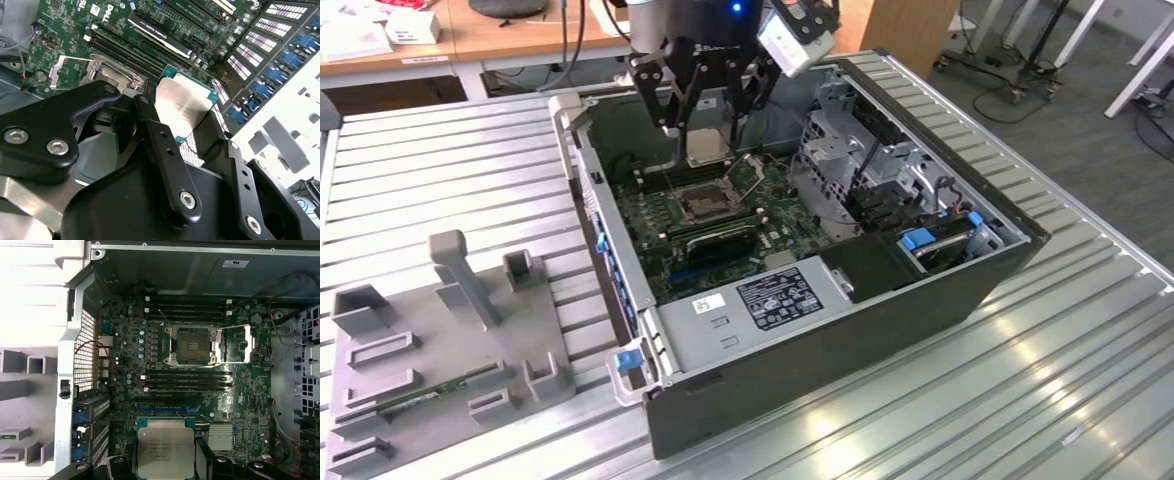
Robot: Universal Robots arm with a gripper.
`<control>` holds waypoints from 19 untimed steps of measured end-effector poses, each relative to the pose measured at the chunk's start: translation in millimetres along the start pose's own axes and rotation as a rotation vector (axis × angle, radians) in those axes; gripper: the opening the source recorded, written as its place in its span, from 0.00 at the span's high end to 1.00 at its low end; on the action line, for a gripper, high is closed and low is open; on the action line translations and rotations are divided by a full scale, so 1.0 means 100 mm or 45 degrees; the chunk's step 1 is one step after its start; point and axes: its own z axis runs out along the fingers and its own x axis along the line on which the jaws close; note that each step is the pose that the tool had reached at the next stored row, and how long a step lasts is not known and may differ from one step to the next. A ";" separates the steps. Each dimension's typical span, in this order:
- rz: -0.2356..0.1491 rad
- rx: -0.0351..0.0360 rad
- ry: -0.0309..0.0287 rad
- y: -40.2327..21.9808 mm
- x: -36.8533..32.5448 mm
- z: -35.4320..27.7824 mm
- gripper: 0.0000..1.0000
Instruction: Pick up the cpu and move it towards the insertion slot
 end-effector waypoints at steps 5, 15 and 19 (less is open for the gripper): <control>0.000 0.0000 0.0000 0.000 -0.045 0.000 0.45; 0.000 0.0000 0.0000 0.000 -0.078 0.000 0.45; 0.000 0.0000 0.0000 0.011 -0.078 0.002 0.45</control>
